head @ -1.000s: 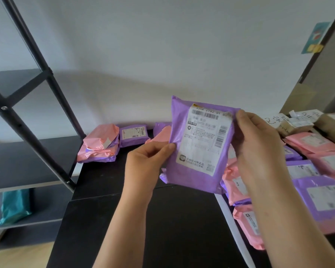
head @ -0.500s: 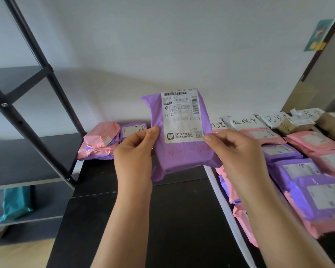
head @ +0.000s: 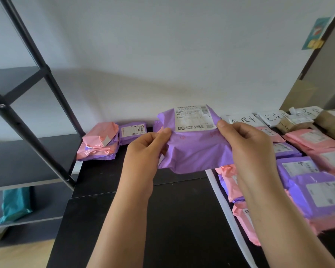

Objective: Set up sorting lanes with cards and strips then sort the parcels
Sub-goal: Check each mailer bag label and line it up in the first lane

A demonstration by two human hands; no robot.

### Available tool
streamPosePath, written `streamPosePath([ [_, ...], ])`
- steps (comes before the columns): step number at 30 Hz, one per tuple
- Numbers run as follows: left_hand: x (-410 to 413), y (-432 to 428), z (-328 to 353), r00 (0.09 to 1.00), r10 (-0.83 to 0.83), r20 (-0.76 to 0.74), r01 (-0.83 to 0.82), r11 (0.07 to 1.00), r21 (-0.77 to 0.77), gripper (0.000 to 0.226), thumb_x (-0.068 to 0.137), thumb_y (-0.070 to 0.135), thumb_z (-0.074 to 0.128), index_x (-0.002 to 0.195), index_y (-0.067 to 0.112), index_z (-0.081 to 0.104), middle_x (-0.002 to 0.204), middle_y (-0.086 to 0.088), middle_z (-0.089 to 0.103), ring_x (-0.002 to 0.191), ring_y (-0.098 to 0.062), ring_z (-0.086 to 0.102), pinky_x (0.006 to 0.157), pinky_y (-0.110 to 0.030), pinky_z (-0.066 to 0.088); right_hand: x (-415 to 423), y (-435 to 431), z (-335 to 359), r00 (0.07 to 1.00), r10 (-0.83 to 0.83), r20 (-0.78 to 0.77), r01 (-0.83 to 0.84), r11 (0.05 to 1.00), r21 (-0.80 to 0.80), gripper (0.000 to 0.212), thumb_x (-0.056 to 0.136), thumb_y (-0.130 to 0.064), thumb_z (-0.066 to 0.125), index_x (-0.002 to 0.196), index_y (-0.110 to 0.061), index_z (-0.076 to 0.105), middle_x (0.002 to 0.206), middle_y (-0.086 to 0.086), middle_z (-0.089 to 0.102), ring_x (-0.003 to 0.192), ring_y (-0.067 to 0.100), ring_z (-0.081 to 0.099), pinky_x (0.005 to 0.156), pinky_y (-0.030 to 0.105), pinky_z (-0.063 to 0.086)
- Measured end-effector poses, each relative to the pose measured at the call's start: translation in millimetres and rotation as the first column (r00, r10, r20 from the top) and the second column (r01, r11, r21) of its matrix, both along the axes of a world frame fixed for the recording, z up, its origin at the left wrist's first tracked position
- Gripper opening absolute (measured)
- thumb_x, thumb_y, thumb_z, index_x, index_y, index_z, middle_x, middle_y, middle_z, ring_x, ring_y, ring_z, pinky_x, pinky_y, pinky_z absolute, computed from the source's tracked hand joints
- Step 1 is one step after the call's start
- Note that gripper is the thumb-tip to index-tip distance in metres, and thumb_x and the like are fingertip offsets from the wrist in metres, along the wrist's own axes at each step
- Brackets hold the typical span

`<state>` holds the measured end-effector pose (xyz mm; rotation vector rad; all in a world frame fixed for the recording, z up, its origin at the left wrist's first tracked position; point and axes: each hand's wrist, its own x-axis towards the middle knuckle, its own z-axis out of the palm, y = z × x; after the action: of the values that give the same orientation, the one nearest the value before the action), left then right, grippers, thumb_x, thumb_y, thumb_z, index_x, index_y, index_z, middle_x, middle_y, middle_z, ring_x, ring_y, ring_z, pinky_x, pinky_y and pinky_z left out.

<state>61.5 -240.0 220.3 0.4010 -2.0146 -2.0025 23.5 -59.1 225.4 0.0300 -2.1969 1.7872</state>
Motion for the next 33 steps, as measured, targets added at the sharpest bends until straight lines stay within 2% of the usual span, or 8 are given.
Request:
streamPosePath([
  [4,-1.5,-1.4,0.1,1.0,0.001,0.013,-0.001,1.0,0.012,0.046,0.092,0.041,0.065,0.052,0.019,0.06,0.06,0.002,0.06,0.059,-0.007,0.057,0.057,-0.014,0.045,-1.6,0.2,0.2,1.0,-0.002,0.014,0.003,1.0,-0.019,0.043,0.092,-0.036,0.067,0.062,-0.007,0.058,0.042,-0.013,0.039,0.044,0.004,0.035,0.045,0.012,0.027],
  [8,-1.8,-2.4,0.0,1.0,0.004,-0.008,-0.003,0.998,0.058,0.048,0.091,0.041,0.065,0.087,-0.008,0.066,0.078,-0.019,0.067,0.069,-0.017,0.063,0.073,-0.03,0.049,-2.1,-0.7,1.1,1.0,0.005,-0.01,-0.005,0.999,-0.034,0.041,0.092,-0.034,0.068,0.062,-0.007,0.06,0.042,-0.013,0.041,0.044,0.003,0.037,0.044,0.011,0.028],
  [10,-2.9,-2.7,-1.7,1.0,0.009,-0.006,-0.009,0.997,0.071,0.047,0.09,0.04,0.066,0.086,-0.006,0.066,0.071,-0.019,0.06,0.066,-0.021,0.054,0.068,-0.031,0.044,-1.2,-0.5,0.9,0.999,0.026,-0.037,-0.027,0.999,-0.019,0.037,0.093,-0.033,0.067,0.063,-0.01,0.062,0.044,-0.013,0.046,0.045,0.003,0.04,0.045,0.01,0.03],
  [13,-4.2,-5.2,-7.0,0.999,0.026,0.019,-0.027,0.998,0.055,0.028,0.091,0.033,0.067,0.077,0.009,0.07,0.061,0.002,0.059,0.053,-0.009,0.048,0.052,-0.018,0.039,0.1,0.8,-1.1,0.996,0.073,-0.051,-0.071,0.997,0.04,0.028,0.093,-0.029,0.067,0.069,-0.013,0.066,0.056,-0.008,0.06,0.052,0.007,0.049,0.049,0.011,0.037],
  [16,-4.2,-8.5,-14.0,0.998,0.057,0.04,-0.059,0.997,0.044,0.017,0.093,0.028,0.067,0.085,0.013,0.072,0.075,-0.001,0.072,0.061,-0.009,0.061,0.049,-0.019,0.048,2.0,-0.9,-4.6,0.993,0.119,-0.013,-0.117,0.989,0.092,0.013,0.091,-0.024,0.069,0.081,-0.015,0.071,0.071,-0.012,0.069,0.067,0.001,0.063,0.052,0.011,0.046],
  [24,-2.5,-14.5,-29.5,0.999,0.042,-0.025,-0.048,0.943,-0.328,0.013,0.096,0.027,0.059,0.085,0.02,0.061,0.082,0.004,0.068,0.072,-0.013,0.064,0.062,-0.032,0.054,15.0,-1.5,-27.9,0.993,0.038,0.109,-0.061,0.974,0.218,0.017,0.088,-0.022,0.073,0.102,-0.023,0.064,0.092,-0.017,0.069,0.082,-0.009,0.064,0.057,0.008,0.047],
  [30,-6.2,-10.3,-49.6,0.992,-0.13,0.009,0.114,0.834,-0.539,0.012,0.096,0.03,0.059,0.085,0.031,0.055,0.085,0.015,0.063,0.078,0.011,0.059,0.055,-0.01,0.044,41.6,18.4,-50.0,0.973,-0.209,0.1,0.175,0.946,0.274,0.032,0.092,-0.033,0.066,0.12,-0.044,0.055,0.108,-0.028,0.057,0.1,-0.008,0.057,0.079,0.036,0.057],
  [33,-2.0,1.3,-58.0,0.967,-0.253,0.02,0.218,0.785,-0.58,0.012,0.096,0.029,0.059,0.085,0.03,0.056,0.083,0.018,0.061,0.081,0.016,0.055,0.055,-0.009,0.043,57.8,34.3,-61.2,0.95,-0.3,0.087,0.26,0.914,0.311,0.034,0.096,-0.033,0.061,0.128,-0.042,0.055,0.117,-0.027,0.053,0.105,-0.01,0.052,0.075,0.014,0.044],
])
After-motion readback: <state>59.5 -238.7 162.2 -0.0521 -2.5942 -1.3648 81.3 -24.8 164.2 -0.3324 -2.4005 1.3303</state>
